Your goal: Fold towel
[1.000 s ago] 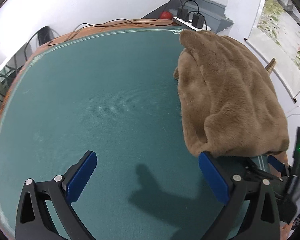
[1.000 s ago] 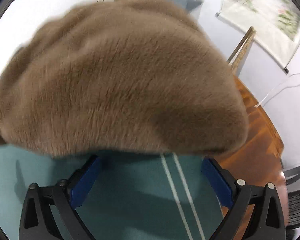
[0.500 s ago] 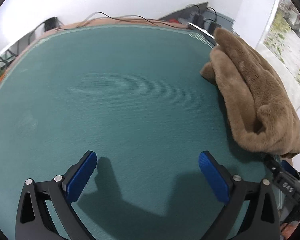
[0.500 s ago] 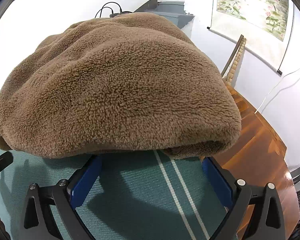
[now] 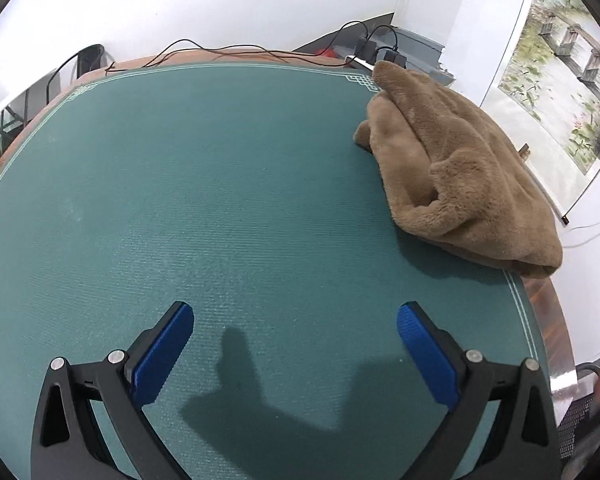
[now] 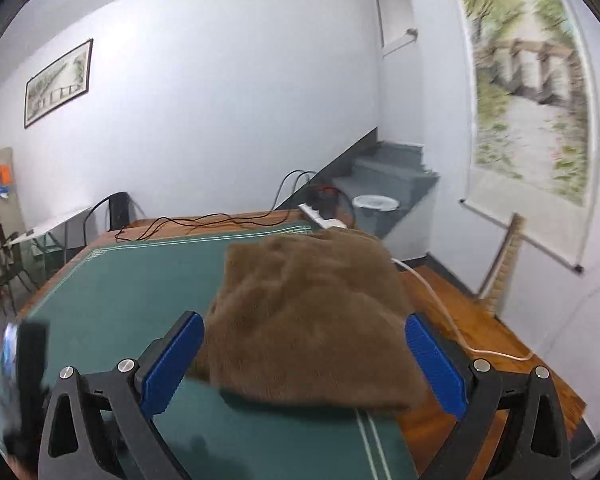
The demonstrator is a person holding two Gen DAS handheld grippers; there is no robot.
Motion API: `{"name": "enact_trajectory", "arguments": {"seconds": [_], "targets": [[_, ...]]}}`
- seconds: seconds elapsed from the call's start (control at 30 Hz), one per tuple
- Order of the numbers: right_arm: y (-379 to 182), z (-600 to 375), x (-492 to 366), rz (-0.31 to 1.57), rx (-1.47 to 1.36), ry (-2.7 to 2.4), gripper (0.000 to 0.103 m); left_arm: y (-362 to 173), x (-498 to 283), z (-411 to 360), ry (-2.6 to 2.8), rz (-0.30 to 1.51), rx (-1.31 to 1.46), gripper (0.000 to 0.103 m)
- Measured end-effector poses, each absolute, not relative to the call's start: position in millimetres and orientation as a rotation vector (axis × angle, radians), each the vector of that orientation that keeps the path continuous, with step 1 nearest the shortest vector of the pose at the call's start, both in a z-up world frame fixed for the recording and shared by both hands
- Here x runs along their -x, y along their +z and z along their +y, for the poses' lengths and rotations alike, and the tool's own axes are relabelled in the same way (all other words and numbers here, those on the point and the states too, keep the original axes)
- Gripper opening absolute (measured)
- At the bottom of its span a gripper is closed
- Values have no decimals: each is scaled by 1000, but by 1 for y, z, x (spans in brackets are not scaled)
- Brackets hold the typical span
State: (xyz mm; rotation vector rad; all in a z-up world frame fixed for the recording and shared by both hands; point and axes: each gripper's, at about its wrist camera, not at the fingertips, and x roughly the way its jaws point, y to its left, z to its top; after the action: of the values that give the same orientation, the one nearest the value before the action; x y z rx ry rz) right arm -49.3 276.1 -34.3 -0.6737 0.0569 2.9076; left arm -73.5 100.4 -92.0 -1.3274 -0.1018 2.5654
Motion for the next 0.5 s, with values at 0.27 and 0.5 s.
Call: {"name": "enact_trajectory", "arguments": {"seconds": [0.27, 0.5], "targets": [[-94, 271, 167, -59, 1019, 2847, 102, -116, 98, 82, 2630, -81, 1479, 102], [-130, 258, 194, -227, 1056, 2786, 103, -119, 111, 80, 2699, 50, 1430, 103]]}}
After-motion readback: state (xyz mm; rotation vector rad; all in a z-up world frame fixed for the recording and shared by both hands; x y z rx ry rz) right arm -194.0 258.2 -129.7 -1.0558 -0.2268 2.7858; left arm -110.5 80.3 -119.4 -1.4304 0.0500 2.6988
